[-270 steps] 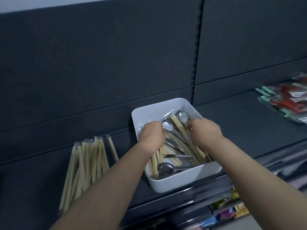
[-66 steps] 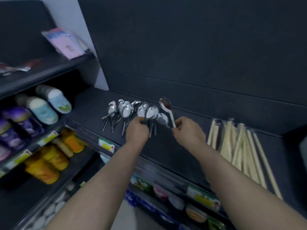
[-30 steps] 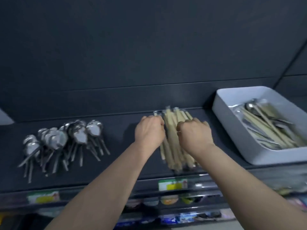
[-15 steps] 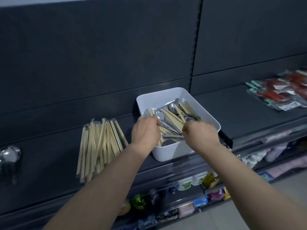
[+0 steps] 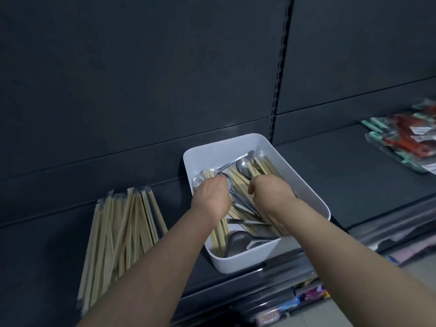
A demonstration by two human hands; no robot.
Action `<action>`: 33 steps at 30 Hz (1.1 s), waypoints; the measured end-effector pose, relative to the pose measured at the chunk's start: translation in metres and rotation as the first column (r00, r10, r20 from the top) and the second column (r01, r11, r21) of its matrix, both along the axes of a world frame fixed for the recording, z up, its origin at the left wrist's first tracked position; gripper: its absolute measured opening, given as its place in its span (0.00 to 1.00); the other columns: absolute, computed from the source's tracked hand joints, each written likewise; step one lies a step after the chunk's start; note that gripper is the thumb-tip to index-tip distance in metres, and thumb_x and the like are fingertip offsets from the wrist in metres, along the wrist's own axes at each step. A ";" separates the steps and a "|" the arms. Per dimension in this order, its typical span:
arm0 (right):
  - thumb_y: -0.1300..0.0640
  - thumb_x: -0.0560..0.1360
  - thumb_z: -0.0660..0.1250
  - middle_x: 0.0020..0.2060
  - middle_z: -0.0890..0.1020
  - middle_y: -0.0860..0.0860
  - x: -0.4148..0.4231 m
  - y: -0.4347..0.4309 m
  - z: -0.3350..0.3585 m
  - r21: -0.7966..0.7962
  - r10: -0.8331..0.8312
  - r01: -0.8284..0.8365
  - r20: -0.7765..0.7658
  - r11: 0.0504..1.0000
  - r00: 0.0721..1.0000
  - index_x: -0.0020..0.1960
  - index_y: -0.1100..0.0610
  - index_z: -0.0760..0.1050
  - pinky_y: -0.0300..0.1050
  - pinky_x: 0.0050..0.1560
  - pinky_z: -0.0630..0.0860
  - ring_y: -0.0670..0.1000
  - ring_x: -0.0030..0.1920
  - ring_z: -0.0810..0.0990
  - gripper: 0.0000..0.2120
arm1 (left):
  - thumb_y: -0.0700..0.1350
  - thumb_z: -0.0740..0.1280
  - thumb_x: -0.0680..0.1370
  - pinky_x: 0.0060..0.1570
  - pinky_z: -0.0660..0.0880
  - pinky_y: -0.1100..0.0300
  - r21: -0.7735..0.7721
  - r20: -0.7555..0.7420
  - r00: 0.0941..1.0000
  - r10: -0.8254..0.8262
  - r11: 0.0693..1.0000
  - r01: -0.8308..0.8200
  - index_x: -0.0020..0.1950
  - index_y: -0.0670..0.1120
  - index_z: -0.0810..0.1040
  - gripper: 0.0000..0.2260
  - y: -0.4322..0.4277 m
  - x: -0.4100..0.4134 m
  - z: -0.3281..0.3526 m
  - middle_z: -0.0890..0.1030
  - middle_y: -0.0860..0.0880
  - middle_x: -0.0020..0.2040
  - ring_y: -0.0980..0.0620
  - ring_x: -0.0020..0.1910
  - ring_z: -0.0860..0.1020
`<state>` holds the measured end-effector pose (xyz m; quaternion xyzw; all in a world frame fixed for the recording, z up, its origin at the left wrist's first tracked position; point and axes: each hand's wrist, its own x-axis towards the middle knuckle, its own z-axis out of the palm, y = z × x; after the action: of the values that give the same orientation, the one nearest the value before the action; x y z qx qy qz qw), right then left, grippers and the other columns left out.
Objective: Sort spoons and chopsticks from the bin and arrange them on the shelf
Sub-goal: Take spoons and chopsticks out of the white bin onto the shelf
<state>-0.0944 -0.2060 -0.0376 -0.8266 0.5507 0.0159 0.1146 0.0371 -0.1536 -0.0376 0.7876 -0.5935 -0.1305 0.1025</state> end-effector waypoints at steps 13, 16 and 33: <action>0.54 0.71 0.71 0.34 0.76 0.52 0.013 -0.041 -0.005 0.300 0.185 -0.135 -0.145 0.944 0.972 0.34 0.57 0.70 0.40 0.37 0.72 0.54 0.39 0.77 0.13 | 0.36 0.60 0.77 0.51 0.76 0.51 -0.020 -0.021 0.990 0.138 0.990 -0.139 0.56 0.43 0.79 0.12 -0.017 0.003 -0.012 0.80 0.44 0.54 0.43 0.54 0.77; 0.55 0.72 0.69 0.38 0.79 0.53 0.001 -0.047 -0.002 0.289 0.160 -0.130 -0.080 0.949 0.984 0.39 0.58 0.75 0.39 0.34 0.72 0.53 0.39 0.79 0.08 | 0.39 0.60 0.78 0.47 0.72 0.57 -0.012 0.012 0.979 0.201 0.980 -0.201 0.51 0.44 0.79 0.09 -0.018 -0.004 -0.011 0.77 0.44 0.57 0.46 0.54 0.76; 0.66 0.75 0.62 0.34 0.70 0.49 -0.043 -0.048 -0.010 0.135 0.238 -0.279 0.262 0.951 0.935 0.43 0.58 0.69 0.38 0.25 0.59 0.47 0.32 0.68 0.05 | 0.44 0.69 0.75 0.50 0.72 0.54 0.088 -0.128 0.794 0.595 0.804 -0.588 0.75 0.42 0.59 0.31 -0.038 -0.047 -0.025 0.70 0.43 0.70 0.42 0.62 0.76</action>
<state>-0.1377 -0.2535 -0.0471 -0.8750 0.4152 -0.0234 0.2479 -0.0096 -0.1914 -0.0622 0.9235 -0.3055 -0.1634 0.1648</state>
